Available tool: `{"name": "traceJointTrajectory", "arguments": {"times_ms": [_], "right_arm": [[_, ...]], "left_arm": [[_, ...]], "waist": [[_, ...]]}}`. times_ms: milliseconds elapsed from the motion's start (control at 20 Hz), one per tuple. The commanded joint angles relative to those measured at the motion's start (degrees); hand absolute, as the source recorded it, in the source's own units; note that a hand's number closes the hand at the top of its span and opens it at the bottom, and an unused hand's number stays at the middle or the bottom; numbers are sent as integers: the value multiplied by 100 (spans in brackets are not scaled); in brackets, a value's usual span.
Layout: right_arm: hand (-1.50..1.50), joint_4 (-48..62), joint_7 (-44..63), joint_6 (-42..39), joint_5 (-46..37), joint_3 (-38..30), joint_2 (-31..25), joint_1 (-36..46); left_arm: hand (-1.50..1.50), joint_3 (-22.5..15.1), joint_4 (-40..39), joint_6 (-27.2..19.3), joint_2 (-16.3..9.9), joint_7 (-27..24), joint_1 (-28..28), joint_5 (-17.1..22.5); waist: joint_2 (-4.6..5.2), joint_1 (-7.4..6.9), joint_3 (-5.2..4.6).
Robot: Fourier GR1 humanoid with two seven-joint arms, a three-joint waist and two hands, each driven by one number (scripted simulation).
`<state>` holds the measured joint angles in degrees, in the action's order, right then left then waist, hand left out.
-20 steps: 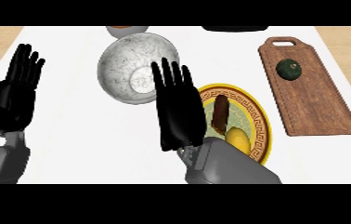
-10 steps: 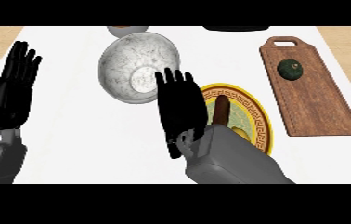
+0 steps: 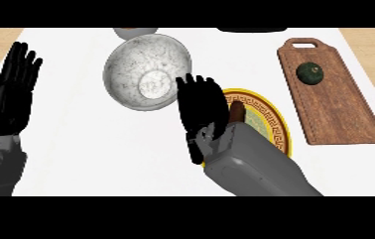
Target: Pick the sweet potato from the plate and place it in the bowl
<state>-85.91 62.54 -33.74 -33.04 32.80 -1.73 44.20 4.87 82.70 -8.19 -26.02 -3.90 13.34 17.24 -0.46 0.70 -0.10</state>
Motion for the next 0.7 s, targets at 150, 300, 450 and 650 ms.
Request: {"name": "traceJointTrajectory", "arguments": {"times_ms": [150,300,450,650], "right_arm": [[-150,-160,1139,-857,-1,-120,-57,-357],[-150,141,1205,-449,-158,-24,160,-415],[-150,215,607,-591,-452,-189,-171,-616],[-150,-234,499,-770,-627,-337,-405,-1032]], "left_arm": [[0,-112,377,-132,93,199,-105,-134],[0,-16,187,-34,59,123,41,-124],[0,45,123,-59,5,454,295,-78],[0,194,-190,267,-61,0,176,-87]], "waist": [[-6,-28,9],[24,-63,6],[37,-34,10],[36,-15,7]]}}
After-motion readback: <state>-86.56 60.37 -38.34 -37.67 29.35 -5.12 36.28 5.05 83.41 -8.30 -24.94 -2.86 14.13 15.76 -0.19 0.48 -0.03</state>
